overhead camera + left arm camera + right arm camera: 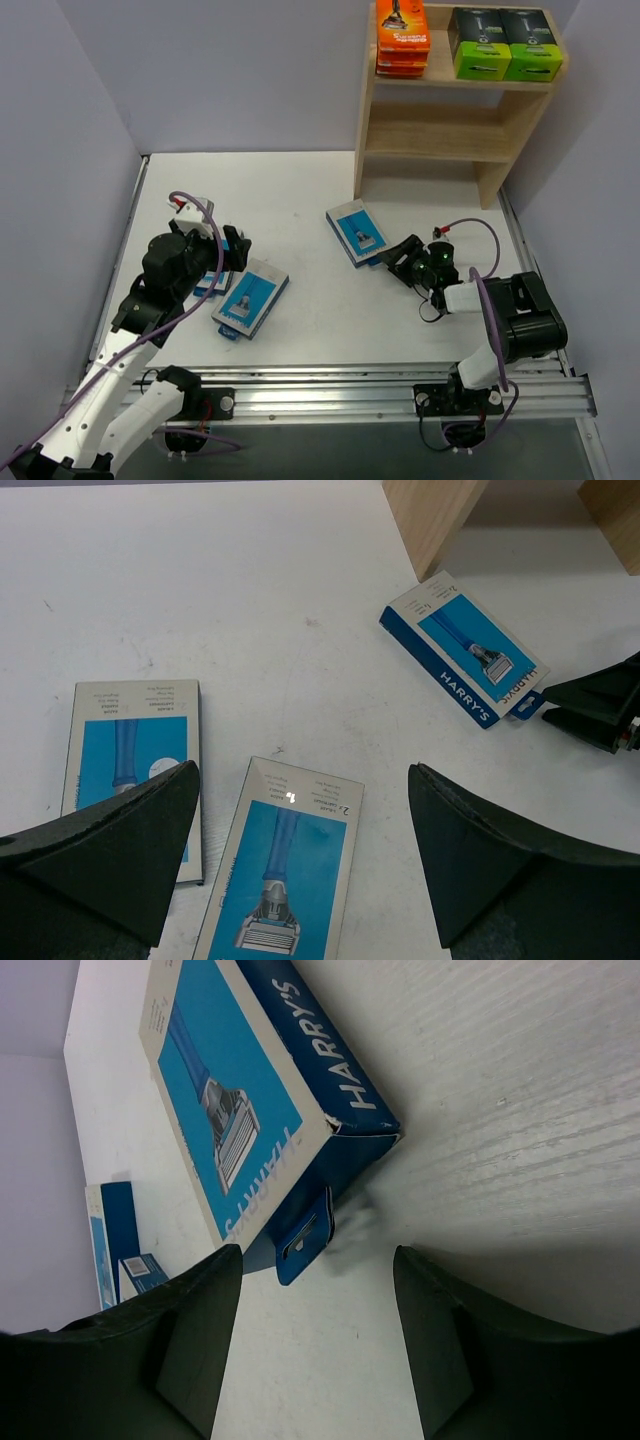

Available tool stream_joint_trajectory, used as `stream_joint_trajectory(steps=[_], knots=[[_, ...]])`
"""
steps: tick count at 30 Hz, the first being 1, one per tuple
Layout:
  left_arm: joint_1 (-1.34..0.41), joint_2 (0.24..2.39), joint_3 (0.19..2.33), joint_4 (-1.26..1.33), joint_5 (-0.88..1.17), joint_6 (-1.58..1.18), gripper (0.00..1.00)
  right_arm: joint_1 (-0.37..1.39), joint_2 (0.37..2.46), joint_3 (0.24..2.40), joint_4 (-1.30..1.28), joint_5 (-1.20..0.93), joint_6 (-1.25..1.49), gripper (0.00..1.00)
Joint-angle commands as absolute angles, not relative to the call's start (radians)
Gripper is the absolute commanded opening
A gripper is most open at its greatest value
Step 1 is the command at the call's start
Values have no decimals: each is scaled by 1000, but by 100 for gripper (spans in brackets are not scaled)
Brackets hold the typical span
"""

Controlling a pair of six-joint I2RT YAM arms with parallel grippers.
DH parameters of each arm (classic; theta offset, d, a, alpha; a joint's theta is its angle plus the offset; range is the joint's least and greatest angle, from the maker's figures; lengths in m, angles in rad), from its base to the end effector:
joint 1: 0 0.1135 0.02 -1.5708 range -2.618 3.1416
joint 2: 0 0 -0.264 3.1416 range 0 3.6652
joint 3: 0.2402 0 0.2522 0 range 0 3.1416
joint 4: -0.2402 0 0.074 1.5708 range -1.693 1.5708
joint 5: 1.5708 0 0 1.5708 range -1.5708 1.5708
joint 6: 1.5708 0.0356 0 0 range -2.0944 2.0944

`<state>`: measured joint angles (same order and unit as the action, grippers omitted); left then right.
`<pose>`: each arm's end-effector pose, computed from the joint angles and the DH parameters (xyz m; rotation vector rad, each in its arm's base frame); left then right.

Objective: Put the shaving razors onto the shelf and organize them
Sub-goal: Grab a shaving razor with the right arm

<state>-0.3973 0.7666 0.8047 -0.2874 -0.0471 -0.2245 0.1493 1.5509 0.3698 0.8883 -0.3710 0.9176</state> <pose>0.1653 -0.0675 0.3389 0.1251 1.8336 -0.3957 0.2610 0.0523 0.1427 0.4834 1.9283 1.0620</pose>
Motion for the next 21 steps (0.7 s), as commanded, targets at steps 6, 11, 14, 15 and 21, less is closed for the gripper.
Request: stream_joint_trajectory(steps=[6, 11, 14, 15, 21], knots=[[-388, 770, 851, -278, -44, -229, 94, 186, 1604, 403, 982, -339, 940, 55], [-388, 773, 851, -275, -41, -229, 94, 190, 1641, 399, 1031, -353, 963, 45], [-388, 776, 851, -275, -35, -229, 94, 192, 1658, 400, 1043, -357, 965, 42], [-388, 776, 851, -273, -34, -229, 94, 190, 1663, 399, 1051, -363, 963, 41], [-388, 775, 851, -273, -25, -227, 94, 190, 1686, 402, 1072, -373, 968, 32]])
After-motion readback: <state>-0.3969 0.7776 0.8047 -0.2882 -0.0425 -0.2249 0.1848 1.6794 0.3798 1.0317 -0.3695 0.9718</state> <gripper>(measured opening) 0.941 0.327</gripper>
